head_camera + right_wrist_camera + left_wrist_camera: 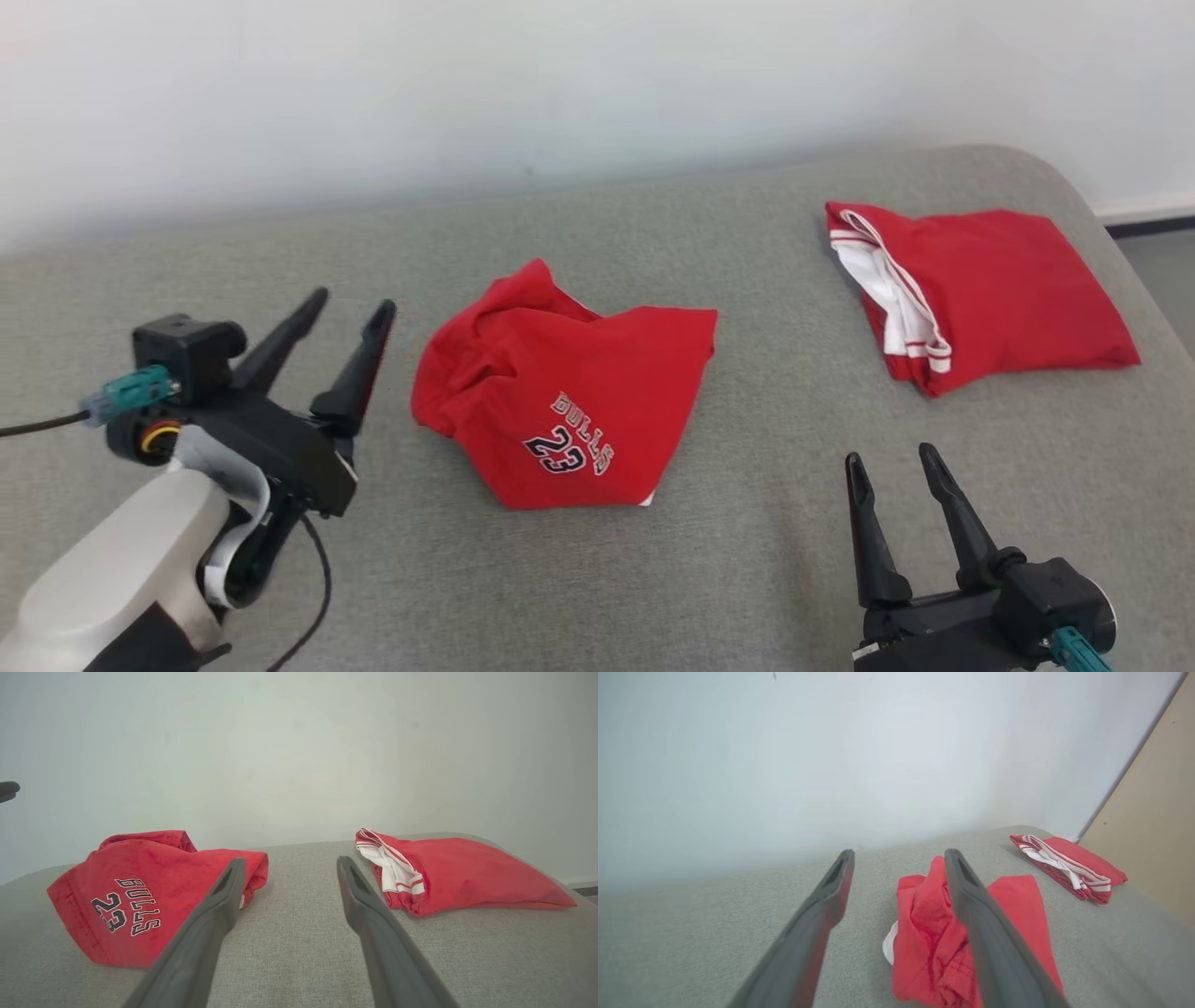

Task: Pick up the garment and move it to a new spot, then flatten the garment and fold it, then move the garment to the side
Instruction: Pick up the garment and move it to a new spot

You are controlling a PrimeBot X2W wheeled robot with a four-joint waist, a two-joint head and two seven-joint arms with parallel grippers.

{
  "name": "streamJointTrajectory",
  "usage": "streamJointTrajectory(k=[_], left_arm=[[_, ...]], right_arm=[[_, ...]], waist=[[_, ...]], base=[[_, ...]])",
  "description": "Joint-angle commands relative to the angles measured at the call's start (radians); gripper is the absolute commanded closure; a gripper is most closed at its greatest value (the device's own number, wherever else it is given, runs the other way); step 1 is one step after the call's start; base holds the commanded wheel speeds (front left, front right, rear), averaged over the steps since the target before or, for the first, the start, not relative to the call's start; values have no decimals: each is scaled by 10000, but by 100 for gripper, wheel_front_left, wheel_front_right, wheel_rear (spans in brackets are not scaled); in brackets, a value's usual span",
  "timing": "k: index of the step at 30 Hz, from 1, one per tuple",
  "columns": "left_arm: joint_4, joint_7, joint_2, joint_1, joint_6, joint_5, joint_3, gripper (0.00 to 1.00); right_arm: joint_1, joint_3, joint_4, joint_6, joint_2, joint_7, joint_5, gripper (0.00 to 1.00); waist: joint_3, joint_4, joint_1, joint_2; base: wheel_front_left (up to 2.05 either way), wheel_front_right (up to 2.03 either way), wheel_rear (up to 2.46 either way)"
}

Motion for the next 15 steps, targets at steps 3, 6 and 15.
streamJointTrajectory(k=[3,6,15], left_arm=[[-230,-369,155,386,397,395,430,0],[-758,-463,215,795,921,1052,1174,0],[-2749,-471,-402,3597,2033,4080,4537,0]], right_arm=[[85,-125,-60,-29,12,-41,-106,0],[136,-255,-87,-29,12,-41,-176,0],[209,-639,-227,-29,12,-41,-177,0]], waist=[[-458,539,0,-1],[-573,779,0,-1],[-566,1234,0,-1]], base=[[0,0,0],[0,0,0],[0,0,0]])
